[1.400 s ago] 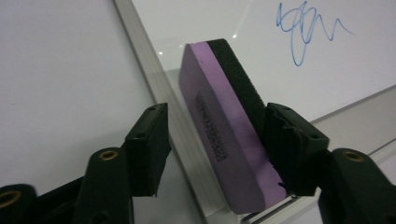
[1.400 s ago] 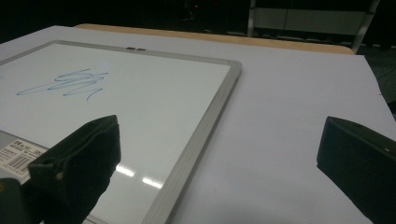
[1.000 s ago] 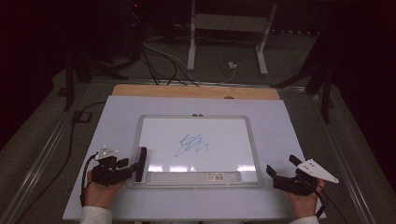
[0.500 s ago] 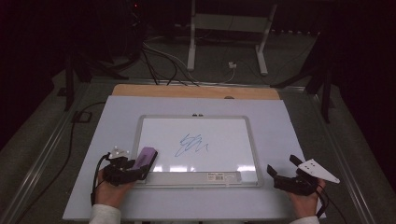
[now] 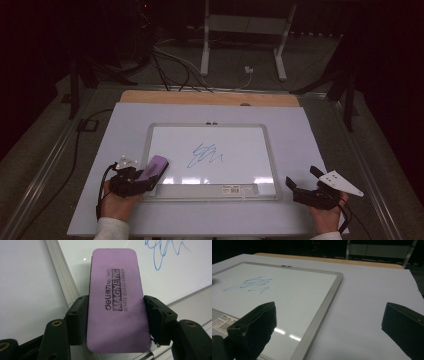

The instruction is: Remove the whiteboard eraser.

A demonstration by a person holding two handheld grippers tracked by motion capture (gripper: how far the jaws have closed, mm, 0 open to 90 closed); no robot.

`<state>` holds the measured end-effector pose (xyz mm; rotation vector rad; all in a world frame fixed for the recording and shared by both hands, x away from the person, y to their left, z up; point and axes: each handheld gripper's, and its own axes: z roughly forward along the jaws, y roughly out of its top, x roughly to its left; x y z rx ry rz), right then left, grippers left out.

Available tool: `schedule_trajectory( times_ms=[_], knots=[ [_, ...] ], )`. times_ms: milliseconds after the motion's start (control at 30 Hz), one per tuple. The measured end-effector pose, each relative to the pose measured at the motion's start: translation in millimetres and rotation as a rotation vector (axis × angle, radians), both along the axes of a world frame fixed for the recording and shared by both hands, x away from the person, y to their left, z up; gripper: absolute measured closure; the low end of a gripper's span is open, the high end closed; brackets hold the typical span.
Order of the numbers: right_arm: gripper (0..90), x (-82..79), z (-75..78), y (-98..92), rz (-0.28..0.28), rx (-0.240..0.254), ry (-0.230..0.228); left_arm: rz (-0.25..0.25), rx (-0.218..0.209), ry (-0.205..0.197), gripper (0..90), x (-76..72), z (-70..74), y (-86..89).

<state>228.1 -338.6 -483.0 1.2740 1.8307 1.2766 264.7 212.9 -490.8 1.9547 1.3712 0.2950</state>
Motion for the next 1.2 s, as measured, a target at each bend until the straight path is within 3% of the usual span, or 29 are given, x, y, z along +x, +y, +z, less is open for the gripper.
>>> schedule_trajectory(
  times_ms=[233,667,733,1200],
  knots=[
    [0.0,-0.3,0.2,-0.3,0.0,-0.002,-0.003,0.011,-0.009,-0.059,41.5,-1.7,8.3,4.2],
    [0.0,-0.4,0.3,-0.3,0.0,-0.006,-0.006,0.006,-0.003,-0.115,41.5,2.0,19.3,6.5],
    [0.0,-0.4,0.3,-0.2,0.0,-0.006,-0.005,-0.008,0.001,-0.136,41.5,4.0,19.9,4.7],
    [0.0,0.0,0.0,0.3,0.003,-0.009,0.0,-0.082,0.031,-0.168,41.5,15.8,14.9,-14.4]
  ],
)
